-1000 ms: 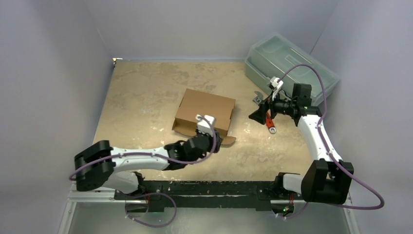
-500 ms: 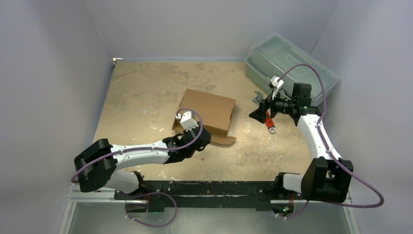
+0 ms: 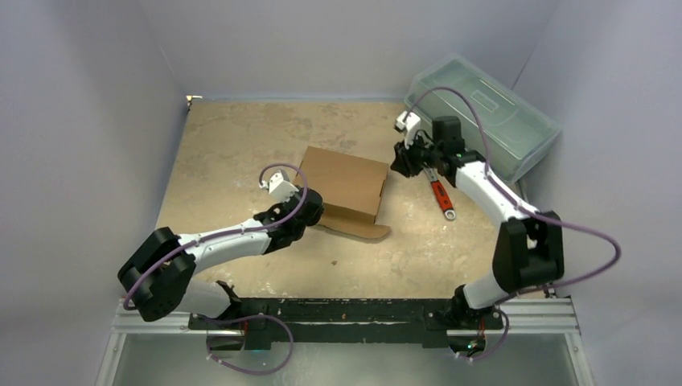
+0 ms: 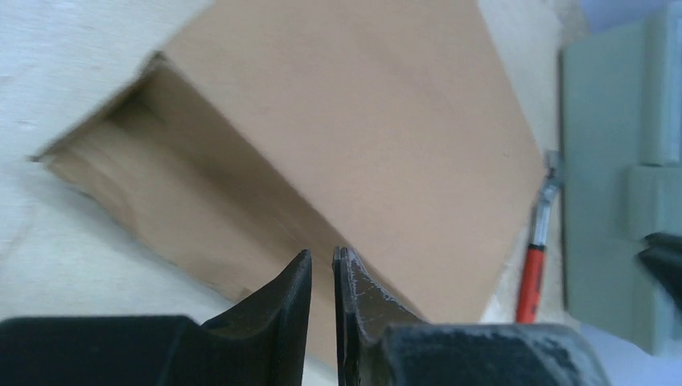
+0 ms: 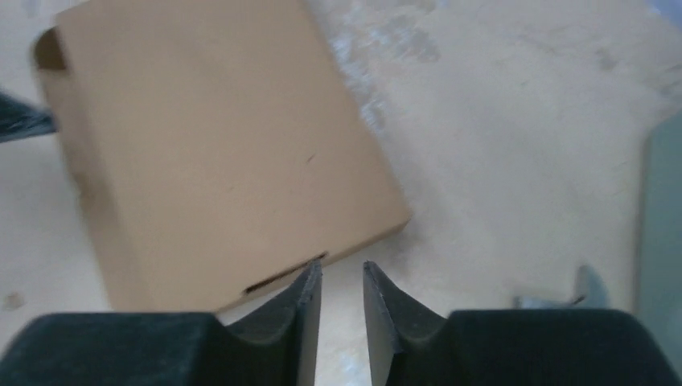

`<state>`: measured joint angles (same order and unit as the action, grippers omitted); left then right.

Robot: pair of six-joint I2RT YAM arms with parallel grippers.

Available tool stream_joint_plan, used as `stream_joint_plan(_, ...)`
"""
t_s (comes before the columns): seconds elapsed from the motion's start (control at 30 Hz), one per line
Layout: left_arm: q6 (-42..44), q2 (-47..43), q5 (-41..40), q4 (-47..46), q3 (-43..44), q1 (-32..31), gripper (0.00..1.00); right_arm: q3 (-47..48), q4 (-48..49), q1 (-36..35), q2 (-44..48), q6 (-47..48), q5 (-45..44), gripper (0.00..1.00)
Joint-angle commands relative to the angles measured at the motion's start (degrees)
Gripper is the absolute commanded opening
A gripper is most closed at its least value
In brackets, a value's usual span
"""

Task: Fold the paper box
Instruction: Close the paper box at the center of the board.

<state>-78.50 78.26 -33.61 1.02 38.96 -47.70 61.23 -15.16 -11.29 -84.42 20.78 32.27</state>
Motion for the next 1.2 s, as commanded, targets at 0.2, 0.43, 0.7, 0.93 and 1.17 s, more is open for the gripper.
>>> stream_joint_plan(0.2,3.8,-1.5,0.2,3.0,-2.2,5.5,0.08,21.7,0.9,-2.5,-21.2,-0.7,-15.3,0.12)
stream_joint_plan(0.43,7.3,4.6,5.0,0.0,-0.1,10.9,0.07,27.2,-3.4,-3.4,-28.6,1.1,-14.8,0.11)
stream_joint_plan(0.7,10.2,9.5,7.9,-4.0,2.0,13.1,0.06,21.8,-4.1,-3.5,-27.1,4.1,-11.9,0.1)
stream_joint_plan(0.93,12.4,9.7,8.5,-4.6,2.1,13.9,0.06,12.2,-3.6,-3.6,-20.5,4.7,-10.6,0.09)
stream_joint_plan(1.17,14.6,9.3,8.9,-4.0,2.7,14.5,0.06,3.2,-2.7,-4.1,-13.9,4.6,-10.0,0.09)
